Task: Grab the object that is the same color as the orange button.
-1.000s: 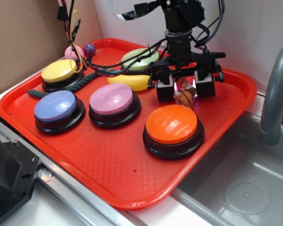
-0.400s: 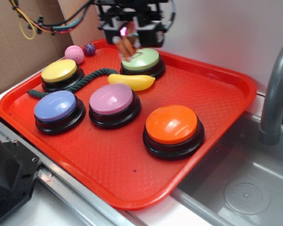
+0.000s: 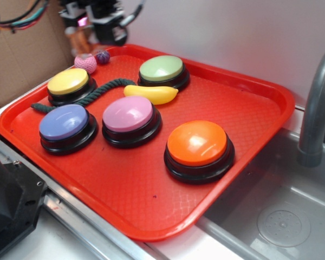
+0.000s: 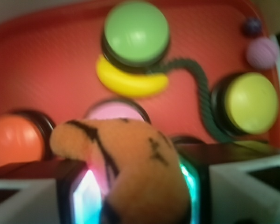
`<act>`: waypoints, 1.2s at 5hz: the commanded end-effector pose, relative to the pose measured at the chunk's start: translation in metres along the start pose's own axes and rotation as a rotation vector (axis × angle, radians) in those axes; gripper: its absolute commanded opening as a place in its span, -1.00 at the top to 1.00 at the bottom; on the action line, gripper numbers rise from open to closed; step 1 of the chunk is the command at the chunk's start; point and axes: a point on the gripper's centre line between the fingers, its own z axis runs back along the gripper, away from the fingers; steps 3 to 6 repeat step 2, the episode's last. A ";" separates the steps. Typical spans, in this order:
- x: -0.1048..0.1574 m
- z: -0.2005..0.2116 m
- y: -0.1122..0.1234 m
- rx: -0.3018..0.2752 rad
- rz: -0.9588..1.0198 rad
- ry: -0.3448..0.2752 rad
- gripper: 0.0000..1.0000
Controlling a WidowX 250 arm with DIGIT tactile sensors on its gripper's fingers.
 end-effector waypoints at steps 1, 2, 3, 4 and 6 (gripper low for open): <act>-0.007 0.006 0.020 -0.081 0.092 -0.025 1.00; -0.005 0.006 0.028 -0.040 0.222 -0.053 1.00; -0.005 0.006 0.028 -0.040 0.222 -0.053 1.00; -0.005 0.006 0.028 -0.040 0.222 -0.053 1.00; -0.005 0.006 0.028 -0.040 0.222 -0.053 1.00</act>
